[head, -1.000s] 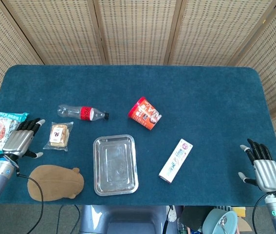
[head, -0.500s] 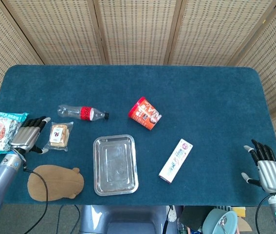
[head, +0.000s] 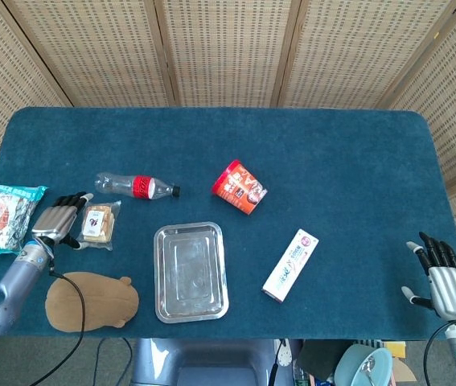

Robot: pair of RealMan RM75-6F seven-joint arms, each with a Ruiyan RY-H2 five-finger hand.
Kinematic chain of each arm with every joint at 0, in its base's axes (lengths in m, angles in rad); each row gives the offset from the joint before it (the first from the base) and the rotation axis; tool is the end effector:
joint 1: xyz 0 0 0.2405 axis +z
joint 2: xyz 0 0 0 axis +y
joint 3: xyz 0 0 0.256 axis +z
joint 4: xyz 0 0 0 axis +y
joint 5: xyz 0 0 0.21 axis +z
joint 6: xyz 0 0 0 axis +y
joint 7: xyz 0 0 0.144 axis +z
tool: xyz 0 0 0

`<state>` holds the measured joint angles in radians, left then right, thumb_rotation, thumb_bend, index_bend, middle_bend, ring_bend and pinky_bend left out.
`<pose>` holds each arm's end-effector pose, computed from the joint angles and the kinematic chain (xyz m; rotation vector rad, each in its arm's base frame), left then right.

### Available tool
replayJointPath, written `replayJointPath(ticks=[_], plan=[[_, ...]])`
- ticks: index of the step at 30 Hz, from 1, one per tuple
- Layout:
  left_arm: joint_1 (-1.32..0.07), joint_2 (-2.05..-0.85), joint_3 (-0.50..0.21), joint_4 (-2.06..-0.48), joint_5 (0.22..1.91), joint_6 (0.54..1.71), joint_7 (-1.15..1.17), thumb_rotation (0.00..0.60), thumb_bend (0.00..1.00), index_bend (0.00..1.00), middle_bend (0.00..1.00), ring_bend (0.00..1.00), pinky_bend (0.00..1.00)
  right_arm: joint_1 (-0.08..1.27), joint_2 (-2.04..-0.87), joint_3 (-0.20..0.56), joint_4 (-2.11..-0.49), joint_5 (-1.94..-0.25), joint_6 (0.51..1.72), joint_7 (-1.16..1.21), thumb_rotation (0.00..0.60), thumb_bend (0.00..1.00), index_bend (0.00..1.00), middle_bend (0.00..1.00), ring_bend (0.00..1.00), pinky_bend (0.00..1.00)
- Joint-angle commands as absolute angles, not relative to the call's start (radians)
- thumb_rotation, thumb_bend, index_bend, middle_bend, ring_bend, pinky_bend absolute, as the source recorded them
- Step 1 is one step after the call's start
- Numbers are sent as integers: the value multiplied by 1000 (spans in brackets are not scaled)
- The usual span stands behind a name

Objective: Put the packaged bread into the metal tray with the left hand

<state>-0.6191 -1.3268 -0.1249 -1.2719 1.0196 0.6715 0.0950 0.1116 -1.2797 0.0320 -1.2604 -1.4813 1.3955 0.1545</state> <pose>-0.3032 0.3541 0.0617 -1.6640 -1.2126 -0.5247 -0.3685 -0.1904 0.1317 1.4121 -0.9458 0.8176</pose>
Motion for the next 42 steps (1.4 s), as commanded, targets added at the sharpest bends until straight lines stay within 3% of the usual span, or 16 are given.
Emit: replayJointPath(ticks=[1,8,14,20,28,42], plan=[[-632,-1362,-127,-1227,1043,655,56,600,210,5,0,0,61,111,-1279,32,-1262,-1481,1394,151,600,224,129,0,0,0],[-641,-1418,-125,-1142,1106,635,-32,600,288,205,41,1,226,105,-1276,32,-1272,-1484,1404,142,600,225,129,0,0,0],[-634,-1411,-125,-1157,1162,674,-72,600,336,296,114,87,333,101,-1276,31,-1274,-1485,1407,139,600,224,129,0,0,0],[-617,-1327,-131,-1306,1229,783,-44,600,343,312,126,99,345,100,-1280,33,-1267,-1488,1410,149,600,225,129,0,0,0],[-630,-1235,-151,-1522,1185,847,114,600,342,313,126,99,345,95,-1290,27,-1239,-1507,1423,190,600,224,129,0,0,0],[-781,-1409,-169,-1502,1114,749,231,600,326,313,125,99,341,73,-1304,16,-1142,-1533,1464,306,600,224,129,0,0,0]])
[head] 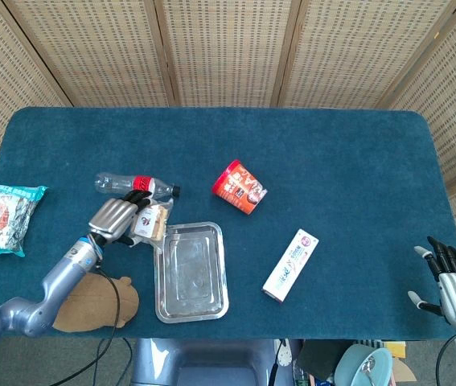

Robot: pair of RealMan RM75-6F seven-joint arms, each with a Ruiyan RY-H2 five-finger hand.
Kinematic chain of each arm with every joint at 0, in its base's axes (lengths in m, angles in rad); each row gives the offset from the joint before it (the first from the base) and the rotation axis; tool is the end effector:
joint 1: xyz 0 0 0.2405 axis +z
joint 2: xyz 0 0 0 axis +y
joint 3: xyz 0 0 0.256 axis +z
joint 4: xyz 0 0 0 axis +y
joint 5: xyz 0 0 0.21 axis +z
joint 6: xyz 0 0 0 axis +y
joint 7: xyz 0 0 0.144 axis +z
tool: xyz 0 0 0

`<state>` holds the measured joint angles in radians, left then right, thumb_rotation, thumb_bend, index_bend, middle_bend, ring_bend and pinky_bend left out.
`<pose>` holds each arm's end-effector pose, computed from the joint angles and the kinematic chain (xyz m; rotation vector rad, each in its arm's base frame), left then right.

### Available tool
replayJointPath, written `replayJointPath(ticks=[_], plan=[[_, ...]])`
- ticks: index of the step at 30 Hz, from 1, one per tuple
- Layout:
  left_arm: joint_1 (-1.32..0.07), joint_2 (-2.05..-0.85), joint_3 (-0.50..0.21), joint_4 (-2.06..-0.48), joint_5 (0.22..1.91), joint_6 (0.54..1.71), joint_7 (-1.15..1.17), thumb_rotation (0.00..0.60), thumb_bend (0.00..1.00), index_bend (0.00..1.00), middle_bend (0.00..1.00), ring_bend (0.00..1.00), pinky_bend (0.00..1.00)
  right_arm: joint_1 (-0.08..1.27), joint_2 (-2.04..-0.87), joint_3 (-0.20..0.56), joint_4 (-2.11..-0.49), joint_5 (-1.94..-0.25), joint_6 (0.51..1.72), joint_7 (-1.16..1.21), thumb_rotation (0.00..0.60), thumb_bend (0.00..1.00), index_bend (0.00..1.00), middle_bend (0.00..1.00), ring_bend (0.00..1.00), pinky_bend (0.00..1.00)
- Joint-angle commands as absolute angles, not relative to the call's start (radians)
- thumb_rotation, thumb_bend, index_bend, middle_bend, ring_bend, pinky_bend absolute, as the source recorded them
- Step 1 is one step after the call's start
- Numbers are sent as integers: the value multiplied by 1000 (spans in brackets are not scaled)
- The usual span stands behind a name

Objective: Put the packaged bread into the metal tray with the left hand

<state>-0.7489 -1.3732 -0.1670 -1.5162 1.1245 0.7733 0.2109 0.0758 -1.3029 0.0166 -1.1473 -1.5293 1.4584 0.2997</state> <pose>-0.1731 0.3534 0.0175 -1.9534 -1.0388 -0.8087 -0.3828 -0.1758 0.1401 1.3930 -0.9564 0.8836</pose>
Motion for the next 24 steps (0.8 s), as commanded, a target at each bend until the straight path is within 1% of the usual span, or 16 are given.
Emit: replayJointPath(ticks=[1,7,17,18,20,21,22,24], plan=[[-787,-1419,-169,-1499,1112,746,234,600,326,313,125,99,341,72,-1304,16,-1140,-1535,1466,309,600,224,129,0,0,0],[-818,-1448,-166,-1505,1105,743,255,600,323,313,125,99,336,61,-1310,15,-1125,-1532,1477,326,600,224,129,0,0,0],[-830,-1447,-146,-1556,1103,764,272,600,315,310,118,99,327,56,-1310,18,-1129,-1548,1504,319,600,225,129,0,0,0],[-830,-1446,-142,-1566,1104,769,277,600,290,287,103,95,310,56,-1309,18,-1131,-1551,1507,316,600,225,129,0,0,0],[-830,-1436,-131,-1593,1086,771,297,600,226,223,59,51,239,55,-1309,15,-1134,-1555,1510,314,600,225,129,0,0,0],[-830,-1434,-130,-1600,1082,773,300,600,192,183,31,21,175,54,-1310,15,-1134,-1556,1510,314,600,224,129,0,0,0],[-830,-1430,-130,-1610,1080,776,301,600,177,167,17,5,132,53,-1310,15,-1134,-1556,1512,316,600,224,129,0,0,0],[-829,-1421,-128,-1627,1080,783,303,600,142,121,0,0,31,51,-1311,15,-1133,-1555,1514,319,600,224,129,0,0,0]])
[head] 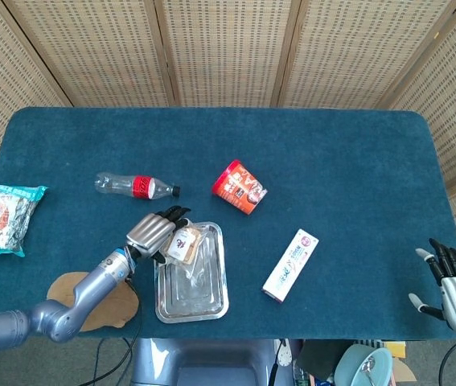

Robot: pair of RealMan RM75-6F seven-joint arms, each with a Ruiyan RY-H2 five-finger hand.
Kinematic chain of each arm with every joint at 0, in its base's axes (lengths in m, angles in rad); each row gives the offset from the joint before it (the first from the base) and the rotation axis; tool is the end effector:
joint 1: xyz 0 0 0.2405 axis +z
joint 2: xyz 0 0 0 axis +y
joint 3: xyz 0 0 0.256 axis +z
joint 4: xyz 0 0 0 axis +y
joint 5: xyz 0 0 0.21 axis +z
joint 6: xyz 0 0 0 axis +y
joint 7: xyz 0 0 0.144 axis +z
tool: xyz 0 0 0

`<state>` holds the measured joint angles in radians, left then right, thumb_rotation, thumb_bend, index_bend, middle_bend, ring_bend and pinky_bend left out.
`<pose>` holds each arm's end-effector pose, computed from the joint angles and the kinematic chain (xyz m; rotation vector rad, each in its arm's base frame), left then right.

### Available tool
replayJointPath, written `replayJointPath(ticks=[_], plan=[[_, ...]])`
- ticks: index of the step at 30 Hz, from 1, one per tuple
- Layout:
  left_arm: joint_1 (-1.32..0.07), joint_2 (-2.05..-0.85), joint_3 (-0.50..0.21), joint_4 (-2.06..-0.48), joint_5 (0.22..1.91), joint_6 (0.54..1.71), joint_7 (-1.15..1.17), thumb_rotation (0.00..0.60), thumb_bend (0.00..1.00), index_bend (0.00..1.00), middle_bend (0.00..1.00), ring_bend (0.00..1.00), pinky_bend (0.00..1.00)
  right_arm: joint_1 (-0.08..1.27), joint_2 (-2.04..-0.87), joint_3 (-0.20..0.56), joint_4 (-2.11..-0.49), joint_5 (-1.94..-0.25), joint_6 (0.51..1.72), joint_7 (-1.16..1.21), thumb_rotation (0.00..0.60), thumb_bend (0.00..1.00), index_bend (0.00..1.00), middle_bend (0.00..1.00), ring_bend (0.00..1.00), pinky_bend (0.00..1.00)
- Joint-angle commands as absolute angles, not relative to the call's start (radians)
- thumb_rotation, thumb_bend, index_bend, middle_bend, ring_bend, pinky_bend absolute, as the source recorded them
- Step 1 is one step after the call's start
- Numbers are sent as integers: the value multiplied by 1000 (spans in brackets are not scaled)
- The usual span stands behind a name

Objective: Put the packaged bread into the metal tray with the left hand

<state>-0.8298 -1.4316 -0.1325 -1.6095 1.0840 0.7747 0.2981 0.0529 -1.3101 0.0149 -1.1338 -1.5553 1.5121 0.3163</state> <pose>-0.1268 0.3309 -0.0162 -2.1079 -1.0262 -0.8404 -0.3805 -0.1670 0.1426 1.3874 -0.9315 0.9221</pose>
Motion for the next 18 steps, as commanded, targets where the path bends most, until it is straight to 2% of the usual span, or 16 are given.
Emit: replayJointPath(ticks=[1,6,12,18], plan=[[-828,-1414,-126,-1636,1080,789,309,600,133,108,0,0,14,50,-1311,15,-1132,-1554,1515,321,600,224,129,0,0,0],[-822,-1388,-121,-1677,1078,820,330,600,111,60,0,0,0,46,-1315,15,-1125,-1554,1519,329,600,224,129,0,0,0],[-798,-1336,-114,-1734,1087,874,342,600,130,53,0,0,0,44,-1322,12,-1119,-1556,1517,331,600,224,129,0,0,0],[-704,-1211,-90,-1816,1117,1069,430,600,156,53,0,0,0,37,-1318,17,-1123,-1549,1525,330,600,224,129,0,0,0]])
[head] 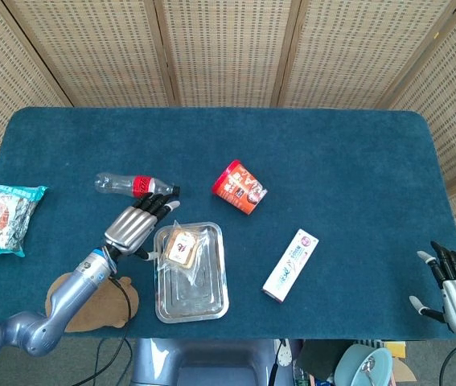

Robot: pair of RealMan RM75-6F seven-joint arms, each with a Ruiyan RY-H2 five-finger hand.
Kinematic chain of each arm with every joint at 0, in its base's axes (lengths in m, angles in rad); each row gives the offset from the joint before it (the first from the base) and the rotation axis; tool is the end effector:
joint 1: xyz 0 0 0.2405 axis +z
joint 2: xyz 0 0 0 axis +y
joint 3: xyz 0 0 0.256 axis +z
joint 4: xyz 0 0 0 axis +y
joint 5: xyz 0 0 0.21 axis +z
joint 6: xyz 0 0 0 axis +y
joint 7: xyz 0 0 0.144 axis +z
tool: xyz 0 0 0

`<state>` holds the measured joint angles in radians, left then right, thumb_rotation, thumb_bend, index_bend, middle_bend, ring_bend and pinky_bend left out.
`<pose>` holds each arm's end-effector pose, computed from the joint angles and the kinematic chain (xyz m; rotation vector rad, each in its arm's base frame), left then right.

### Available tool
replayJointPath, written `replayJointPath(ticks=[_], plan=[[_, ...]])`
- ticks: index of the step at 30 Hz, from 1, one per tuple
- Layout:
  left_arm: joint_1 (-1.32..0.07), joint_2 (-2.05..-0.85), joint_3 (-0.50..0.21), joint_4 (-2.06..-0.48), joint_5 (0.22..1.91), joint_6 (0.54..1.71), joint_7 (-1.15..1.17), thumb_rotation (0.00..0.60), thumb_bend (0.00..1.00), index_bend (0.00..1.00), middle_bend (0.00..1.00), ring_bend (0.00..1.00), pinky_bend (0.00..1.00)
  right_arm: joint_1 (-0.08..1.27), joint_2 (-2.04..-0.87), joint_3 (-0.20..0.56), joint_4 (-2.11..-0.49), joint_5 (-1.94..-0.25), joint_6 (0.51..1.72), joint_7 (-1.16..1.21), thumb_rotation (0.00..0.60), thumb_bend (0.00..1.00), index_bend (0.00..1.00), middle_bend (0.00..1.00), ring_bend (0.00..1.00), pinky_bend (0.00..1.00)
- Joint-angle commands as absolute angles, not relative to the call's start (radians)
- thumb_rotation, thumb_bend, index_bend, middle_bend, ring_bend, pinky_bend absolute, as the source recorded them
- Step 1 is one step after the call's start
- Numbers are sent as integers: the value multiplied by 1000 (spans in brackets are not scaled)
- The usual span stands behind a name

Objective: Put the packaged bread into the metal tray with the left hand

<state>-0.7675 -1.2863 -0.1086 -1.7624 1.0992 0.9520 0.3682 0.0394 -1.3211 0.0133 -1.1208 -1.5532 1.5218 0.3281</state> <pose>-0.1374 0.3218 0.0376 -1.9802 -0.9100 -0.8800 -0.3832 -0.1616 0.1412 1.3721 -0.9407 0.9251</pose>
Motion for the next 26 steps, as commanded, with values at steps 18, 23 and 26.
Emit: replayJointPath(ticks=[18,23,26], plan=[[-376,-1088,59,-1812,1324,1480,457,600,166,53,0,0,0,85,-1298,27,-1271,-1558,1466,158,600,224,129,0,0,0],[-348,-1108,63,-1756,1350,1465,377,600,166,52,0,0,0,94,-1288,24,-1311,-1569,1464,112,600,225,129,0,0,0],[-333,-1119,63,-1730,1370,1469,354,600,166,52,0,0,0,102,-1283,26,-1334,-1567,1450,88,600,224,129,0,0,0]])
